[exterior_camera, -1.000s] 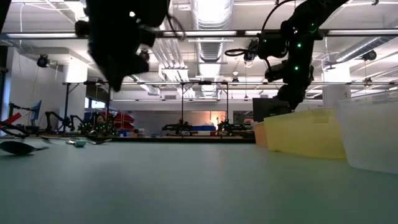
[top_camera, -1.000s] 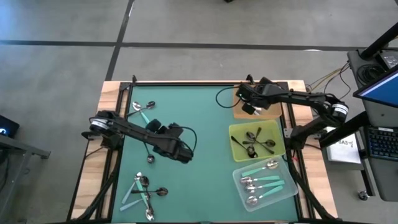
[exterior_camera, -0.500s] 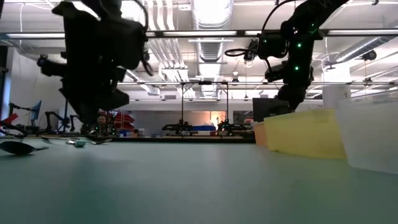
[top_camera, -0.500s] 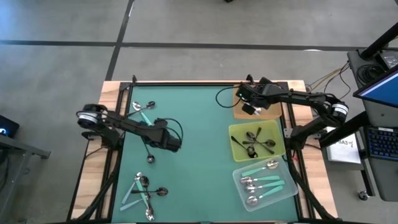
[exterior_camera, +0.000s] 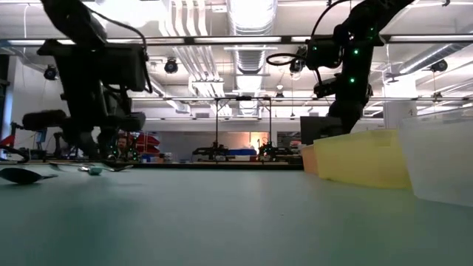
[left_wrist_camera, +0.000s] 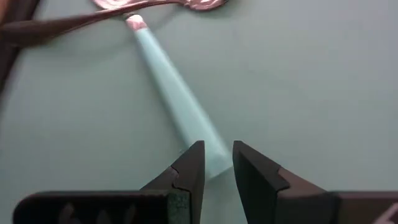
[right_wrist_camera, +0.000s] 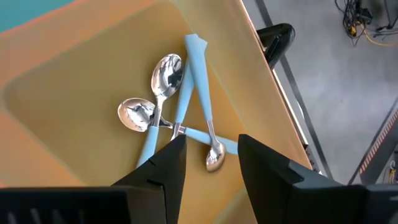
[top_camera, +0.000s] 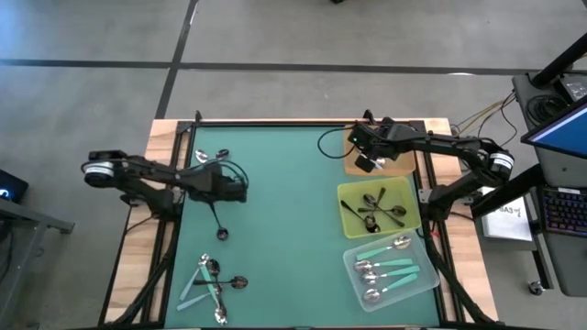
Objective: Sort silverware by color (type)
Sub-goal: Put the green spoon into the transparent bin
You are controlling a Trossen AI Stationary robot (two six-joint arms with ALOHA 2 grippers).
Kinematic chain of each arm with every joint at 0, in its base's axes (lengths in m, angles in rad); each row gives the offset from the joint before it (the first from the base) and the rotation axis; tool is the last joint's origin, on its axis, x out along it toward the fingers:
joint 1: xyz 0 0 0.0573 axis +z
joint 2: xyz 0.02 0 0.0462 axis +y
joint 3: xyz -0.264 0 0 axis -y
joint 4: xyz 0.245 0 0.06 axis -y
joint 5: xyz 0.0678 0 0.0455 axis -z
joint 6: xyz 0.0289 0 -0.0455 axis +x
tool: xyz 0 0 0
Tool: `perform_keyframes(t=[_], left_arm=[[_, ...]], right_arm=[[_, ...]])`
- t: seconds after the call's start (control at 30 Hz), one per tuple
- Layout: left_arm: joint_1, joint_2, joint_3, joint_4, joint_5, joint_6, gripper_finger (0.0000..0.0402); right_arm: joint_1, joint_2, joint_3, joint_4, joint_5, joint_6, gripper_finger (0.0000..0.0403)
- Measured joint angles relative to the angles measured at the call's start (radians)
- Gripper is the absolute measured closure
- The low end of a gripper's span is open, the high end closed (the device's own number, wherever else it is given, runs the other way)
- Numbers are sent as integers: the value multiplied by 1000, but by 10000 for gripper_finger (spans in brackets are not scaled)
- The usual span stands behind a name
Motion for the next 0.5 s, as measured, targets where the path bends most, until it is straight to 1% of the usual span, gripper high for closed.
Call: perform_keyframes(t=[0.07,0.23,0.5], left_arm=[[14,-23,-25,55,-34,-3,334],[29,-33,-58,57,-43,-76,334],[30,32,-65,57,-59,-112,334]], right_arm=[[0,0,0,0,0,0,266],[0,0,0,-1,0,-8,266],[0,-1,0,0,0,-27,266]])
